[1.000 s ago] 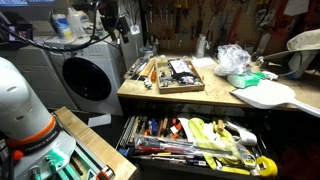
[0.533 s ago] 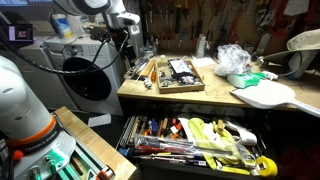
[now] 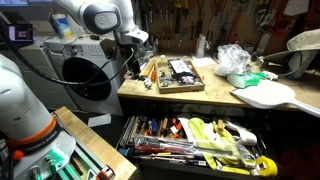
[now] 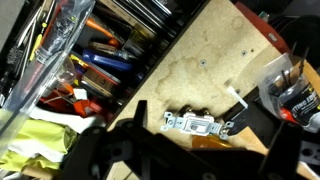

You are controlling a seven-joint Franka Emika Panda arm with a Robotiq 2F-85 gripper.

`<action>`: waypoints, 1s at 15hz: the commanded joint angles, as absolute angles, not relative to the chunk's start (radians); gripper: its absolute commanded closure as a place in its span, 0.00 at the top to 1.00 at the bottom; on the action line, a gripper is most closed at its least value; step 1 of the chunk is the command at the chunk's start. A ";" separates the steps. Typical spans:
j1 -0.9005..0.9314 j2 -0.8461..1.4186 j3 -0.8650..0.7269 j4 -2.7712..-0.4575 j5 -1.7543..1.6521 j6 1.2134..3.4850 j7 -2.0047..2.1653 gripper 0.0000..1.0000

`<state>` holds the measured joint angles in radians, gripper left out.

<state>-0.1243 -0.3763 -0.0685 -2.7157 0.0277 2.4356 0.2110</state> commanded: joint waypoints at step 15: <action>-0.081 -0.082 -0.166 -2.611 0.390 2.642 -0.084 1.00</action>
